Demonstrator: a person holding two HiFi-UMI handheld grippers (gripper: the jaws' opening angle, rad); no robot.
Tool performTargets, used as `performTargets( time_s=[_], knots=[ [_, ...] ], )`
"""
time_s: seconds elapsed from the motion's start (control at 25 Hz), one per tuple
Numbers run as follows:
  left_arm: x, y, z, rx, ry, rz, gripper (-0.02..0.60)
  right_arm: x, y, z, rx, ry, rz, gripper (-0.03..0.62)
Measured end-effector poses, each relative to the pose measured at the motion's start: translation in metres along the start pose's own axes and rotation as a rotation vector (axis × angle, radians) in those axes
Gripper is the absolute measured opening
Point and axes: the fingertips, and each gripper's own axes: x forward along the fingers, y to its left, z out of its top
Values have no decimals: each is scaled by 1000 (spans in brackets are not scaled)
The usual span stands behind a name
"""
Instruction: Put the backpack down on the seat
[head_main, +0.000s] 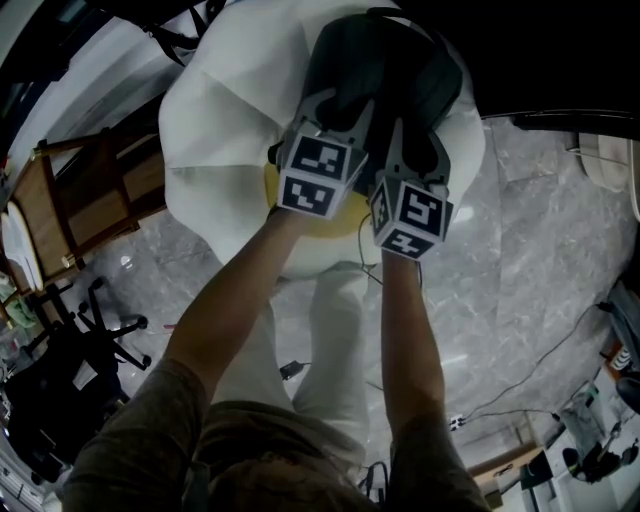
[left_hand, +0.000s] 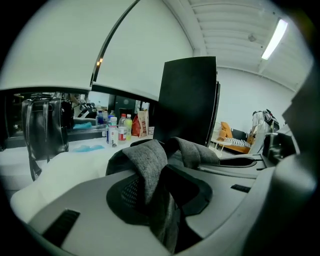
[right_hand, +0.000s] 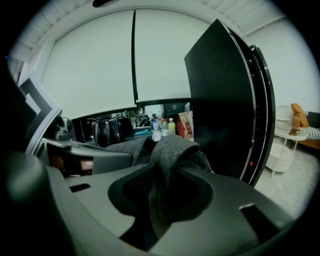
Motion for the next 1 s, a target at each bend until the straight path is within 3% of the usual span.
performTargets(
  time_s=[0.16, 0.2, 0.32, 0.44, 0.6, 0.92, 1.0],
  knots=[
    [0, 3, -3, -34, -5, 23, 137, -2, -6, -4, 16, 9, -27, 127],
    [0, 3, -4, -34, -6, 26, 145, -3, -9, -5, 20, 10, -36, 196],
    [-1, 2, -7, -22, 2, 31, 195, -4, -13, -9, 26, 17, -57, 267],
    [-2, 2, -12, -18, 22, 38, 237, -6, -11, -11, 21, 19, -57, 273],
    [-6, 1, -14, -26, 29, 45, 246, -9, -8, -10, 29, 19, -58, 281],
    [-32, 0, -2, -33, 28, 73, 227, -31, 0, 1, 72, 30, -41, 279],
    [-41, -4, 2, -35, 34, 71, 184, -38, 5, 3, 94, 44, -25, 200]
  ],
)
